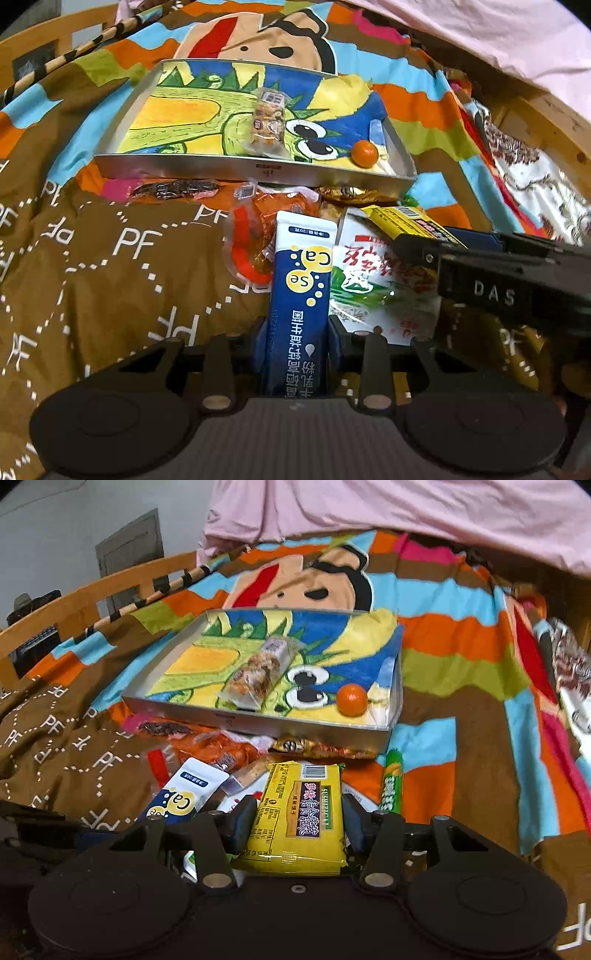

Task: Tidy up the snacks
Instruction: 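Carry the blue stick pack with the left tool while the right tool carries the yellow packet into the tray, then open both tools to release the snacks in the tray and withdraw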

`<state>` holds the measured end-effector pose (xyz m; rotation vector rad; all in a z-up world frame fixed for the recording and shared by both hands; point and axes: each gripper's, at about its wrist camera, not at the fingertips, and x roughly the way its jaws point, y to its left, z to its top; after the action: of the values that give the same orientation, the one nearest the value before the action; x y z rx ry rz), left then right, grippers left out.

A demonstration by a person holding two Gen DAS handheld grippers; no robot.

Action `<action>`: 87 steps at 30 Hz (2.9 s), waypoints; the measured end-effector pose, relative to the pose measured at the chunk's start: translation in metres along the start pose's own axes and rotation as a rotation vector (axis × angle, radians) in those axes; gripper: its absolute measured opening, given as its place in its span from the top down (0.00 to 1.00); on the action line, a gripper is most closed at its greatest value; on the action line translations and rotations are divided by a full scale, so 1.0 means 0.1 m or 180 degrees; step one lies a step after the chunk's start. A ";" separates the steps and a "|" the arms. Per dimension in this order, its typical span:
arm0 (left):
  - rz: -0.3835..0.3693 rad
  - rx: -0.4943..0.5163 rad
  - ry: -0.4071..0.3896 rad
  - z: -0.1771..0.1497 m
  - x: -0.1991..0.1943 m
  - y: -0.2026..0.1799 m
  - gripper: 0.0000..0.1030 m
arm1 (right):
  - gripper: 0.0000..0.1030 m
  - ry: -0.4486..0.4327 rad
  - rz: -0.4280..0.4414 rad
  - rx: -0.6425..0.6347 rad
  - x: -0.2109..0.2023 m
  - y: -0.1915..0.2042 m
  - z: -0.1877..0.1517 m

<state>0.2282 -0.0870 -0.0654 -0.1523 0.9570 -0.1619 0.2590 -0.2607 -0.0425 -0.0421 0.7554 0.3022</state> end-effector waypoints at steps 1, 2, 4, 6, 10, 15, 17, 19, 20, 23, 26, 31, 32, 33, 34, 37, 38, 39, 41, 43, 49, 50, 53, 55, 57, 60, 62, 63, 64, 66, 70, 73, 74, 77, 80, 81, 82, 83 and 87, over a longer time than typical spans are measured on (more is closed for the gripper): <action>-0.0005 -0.0012 -0.0015 0.01 -0.03 0.00 0.65 | 0.50 -0.0055 -0.0015 -0.0027 -0.05 0.01 0.01; -0.0009 -0.0004 -0.0040 0.02 -0.08 -0.01 0.65 | 0.50 -0.0106 -0.0032 -0.0052 -0.09 0.02 0.01; -0.0003 0.0044 -0.0086 0.04 -0.16 -0.03 0.65 | 0.50 -0.0219 -0.0080 -0.0096 -0.18 0.03 0.03; -0.0021 0.0081 -0.0184 0.08 -0.27 -0.06 0.65 | 0.50 -0.0340 -0.0086 -0.0102 -0.26 0.03 0.06; -0.0084 0.0063 -0.0466 0.21 -0.48 -0.08 0.65 | 0.50 -0.0606 -0.0129 -0.0172 -0.39 0.06 0.11; -0.0119 0.0058 -0.0888 0.47 -0.66 -0.11 0.65 | 0.50 -0.0959 -0.0202 -0.0234 -0.50 0.10 0.19; -0.0128 0.0034 -0.1013 0.60 -0.68 -0.12 0.65 | 0.50 -0.1119 -0.0231 -0.0242 -0.52 0.11 0.23; -0.0106 0.0000 -0.1139 0.70 -0.68 -0.12 0.65 | 0.50 -0.1272 -0.0272 -0.0269 -0.49 0.12 0.28; -0.0101 -0.0024 -0.1197 0.75 -0.67 -0.11 0.65 | 0.50 -0.1358 -0.0296 -0.0297 -0.47 0.12 0.30; -0.0102 -0.0137 -0.1369 0.93 -0.61 -0.02 0.65 | 0.50 -0.1584 -0.0359 -0.0407 -0.37 0.13 0.36; -0.0027 -0.0187 -0.1538 1.09 -0.52 0.07 0.65 | 0.50 -0.1706 -0.0454 -0.0404 -0.21 0.11 0.45; 0.0136 -0.0332 -0.1774 1.33 -0.27 0.23 0.65 | 0.50 -0.1778 -0.0525 -0.0357 0.18 0.07 0.62; 0.0167 -0.0341 -0.1778 1.37 -0.19 0.26 0.65 | 0.50 -0.1772 -0.0525 -0.0364 0.26 0.06 0.64; 0.0187 -0.0345 -0.1763 1.42 -0.10 0.29 0.65 | 0.50 -0.1752 -0.0522 -0.0371 0.35 0.05 0.65; 0.0203 -0.0343 -0.1746 1.45 -0.03 0.32 0.65 | 0.50 -0.1724 -0.0516 -0.0376 0.44 0.04 0.66; 0.0259 -0.0364 -0.1701 1.56 0.22 0.39 0.65 | 0.50 -0.1644 -0.0487 -0.0304 0.66 0.00 0.69; 0.0275 -0.0385 -0.1677 1.60 0.32 0.41 0.65 | 0.50 -0.1610 -0.0471 -0.0266 0.74 -0.01 0.70; 0.0289 -0.0400 -0.1659 1.62 0.39 0.43 0.65 | 0.50 -0.1574 -0.0462 -0.0239 0.81 -0.02 0.71; 0.0312 -0.0430 -0.1598 1.65 0.54 0.47 0.65 | 0.50 -0.1449 -0.0420 -0.0173 0.96 -0.05 0.74; 0.0339 -0.0468 -0.1532 1.67 0.68 0.50 0.65 | 0.50 -0.1317 -0.0358 -0.0083 1.06 -0.08 0.78; 0.0355 -0.0655 -0.1343 1.70 0.95 0.61 0.65 | 0.49 -0.0949 -0.0257 -0.0041 1.24 -0.09 0.81; 0.0362 -0.0650 -0.1306 1.70 0.98 0.61 0.65 | 0.49 -0.0901 -0.0233 -0.0033 1.26 -0.10 0.80; 0.0427 -0.0606 -0.1218 1.71 1.06 0.59 0.65 | 0.49 -0.0786 -0.0195 0.0015 1.31 -0.13 0.80; 0.0451 -0.0589 -0.1141 1.71 1.11 0.57 0.65 | 0.49 -0.0700 -0.0161 0.0057 1.36 -0.15 0.79; 0.0488 -0.0568 -0.1080 1.71 1.17 0.55 0.65 | 0.49 -0.0625 -0.0137 0.0107 1.40 -0.18 0.78; 0.0523 -0.0564 -0.1018 1.71 1.22 0.53 0.64 | 0.49 -0.0565 -0.0089 0.0149 1.45 -0.22 0.77; 0.0561 -0.0564 -0.0976 1.71 1.25 0.53 0.64 | 0.50 -0.0550 -0.0068 0.0109 1.46 -0.20 0.77; 0.0585 -0.0563 -0.0957 1.70 1.26 0.53 0.64 | 0.49 -0.0540 -0.0053 0.0081 1.47 -0.18 0.77; 0.0603 -0.0561 -0.0939 1.69 1.27 0.53 0.64 | 0.49 -0.0539 -0.0054 0.0061 1.47 -0.17 0.77; 0.0596 -0.0557 -0.0901 1.68 1.28 0.53 0.62 | 0.49 -0.0541 -0.0069 0.0041 1.46 -0.16 0.77; 0.0549 -0.0581 -0.0889 1.66 1.25 0.55 0.50 | 0.41 -0.0553 -0.0087 0.0096 1.44 -0.18 0.78; 0.0540 -0.0566 -0.0937 1.65 1.17 0.55 0.39 | 0.31 -0.0604 -0.0081 0.0138 1.39 -0.20 0.80; 0.0511 -0.0575 -0.0955 1.65 1.12 0.55 0.34 | 0.26 -0.0621 -0.0081 0.0140 1.37 -0.21 0.80; 0.0474 -0.0583 -0.1063 1.63 0.96 0.55 0.22 | 0.17 -0.0727 -0.0103 0.0116 1.26 -0.20 0.81; 0.0465 -0.0569 -0.1223 1.60 0.74 0.53 0.09 | 0.11 -0.0861 -0.0125 0.0093 1.12 -0.18 0.82; 0.0467 -0.0556 -0.1257 1.58 0.67 0.53 0.06 | 0.10 -0.0902 -0.0123 0.0089 1.07 -0.17 0.83; 0.0468 -0.0539 -0.1288 1.57 0.61 0.52 0.05 | 0.09 -0.0948 -0.0122 0.0088 1.01 -0.17 0.84; 0.0472 -0.0518 -0.1320 1.54 0.53 0.52 0.04 | 0.07 -0.0991 -0.0124 0.0085 0.95 -0.16 0.84; 0.0498 -0.0508 -0.1428 1.43 0.25 0.55 0.02 | 0.03 -0.1213 -0.0131 0.0050 0.65 -0.11 0.84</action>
<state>0.3634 -0.0303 -0.0150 -0.2478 0.5302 0.0922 0.3630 -0.2422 -0.0262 0.0150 0.3782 0.2552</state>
